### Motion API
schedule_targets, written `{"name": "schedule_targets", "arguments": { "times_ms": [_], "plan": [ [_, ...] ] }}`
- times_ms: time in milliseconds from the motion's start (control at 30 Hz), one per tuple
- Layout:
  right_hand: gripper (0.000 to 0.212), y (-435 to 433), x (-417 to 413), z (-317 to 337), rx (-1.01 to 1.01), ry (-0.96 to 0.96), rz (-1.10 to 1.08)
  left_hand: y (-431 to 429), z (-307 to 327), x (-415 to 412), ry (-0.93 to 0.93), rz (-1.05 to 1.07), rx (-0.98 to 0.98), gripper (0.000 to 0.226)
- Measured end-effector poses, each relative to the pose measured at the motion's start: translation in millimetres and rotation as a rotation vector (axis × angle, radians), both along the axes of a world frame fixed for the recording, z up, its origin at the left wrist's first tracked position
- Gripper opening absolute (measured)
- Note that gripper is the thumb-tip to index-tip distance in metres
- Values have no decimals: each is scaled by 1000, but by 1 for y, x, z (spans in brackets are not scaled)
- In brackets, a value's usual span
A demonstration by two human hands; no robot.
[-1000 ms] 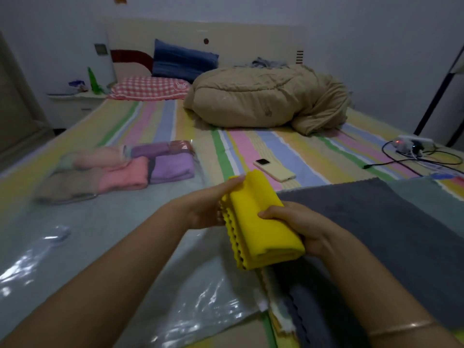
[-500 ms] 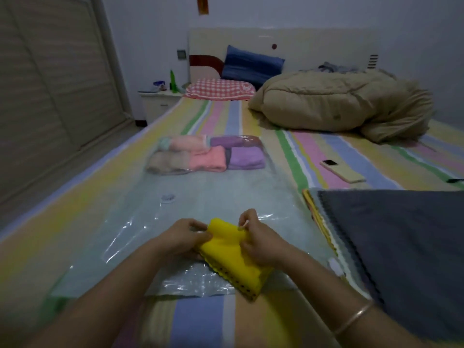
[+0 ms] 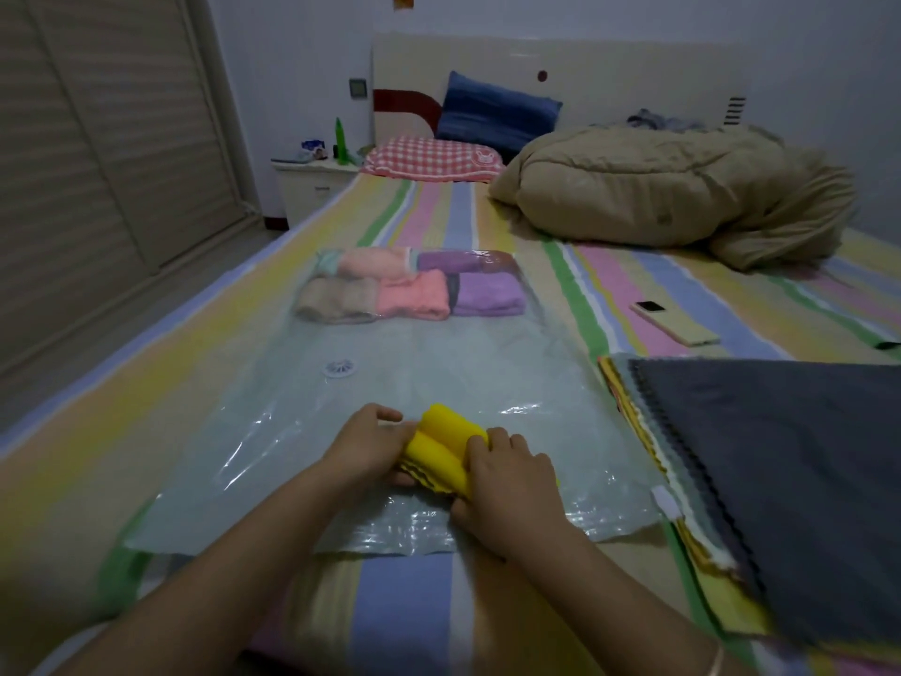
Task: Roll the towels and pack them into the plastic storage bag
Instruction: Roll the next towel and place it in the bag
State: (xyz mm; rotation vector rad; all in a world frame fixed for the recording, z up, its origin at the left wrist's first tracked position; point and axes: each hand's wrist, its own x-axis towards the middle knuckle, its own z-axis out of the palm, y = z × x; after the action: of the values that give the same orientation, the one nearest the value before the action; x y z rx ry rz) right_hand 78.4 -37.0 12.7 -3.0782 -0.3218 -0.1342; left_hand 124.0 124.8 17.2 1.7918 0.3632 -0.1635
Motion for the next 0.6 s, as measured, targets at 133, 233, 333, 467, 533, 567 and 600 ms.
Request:
{"name": "schedule_targets", "arguments": {
  "times_ms": [133,233,333,467,533,567,600],
  "plan": [
    [28,-5,1,8,-36,-44,15,22,-5,-24,-487,-183,736,22],
    [22,-10,5,5,-66,-94,10,40,-7,-39,-720,-524,916,34],
    [35,-14,8,1,-118,-150,-30,50,-15,-43,-684,-828,1046,44],
    [24,-23,7,-17,-183,-128,-35,55,-15,-42,-644,-816,1004,46],
    [42,-27,3,-19,-174,-30,-43,56,-13,-41,-658,-843,1005,48],
    [57,-28,1,-17,-179,-1,-20,57,-13,-41,-643,-864,997,48],
    [68,-31,0,-17,-176,7,7,60,-14,-40,-621,-885,999,49]
  ]
}}
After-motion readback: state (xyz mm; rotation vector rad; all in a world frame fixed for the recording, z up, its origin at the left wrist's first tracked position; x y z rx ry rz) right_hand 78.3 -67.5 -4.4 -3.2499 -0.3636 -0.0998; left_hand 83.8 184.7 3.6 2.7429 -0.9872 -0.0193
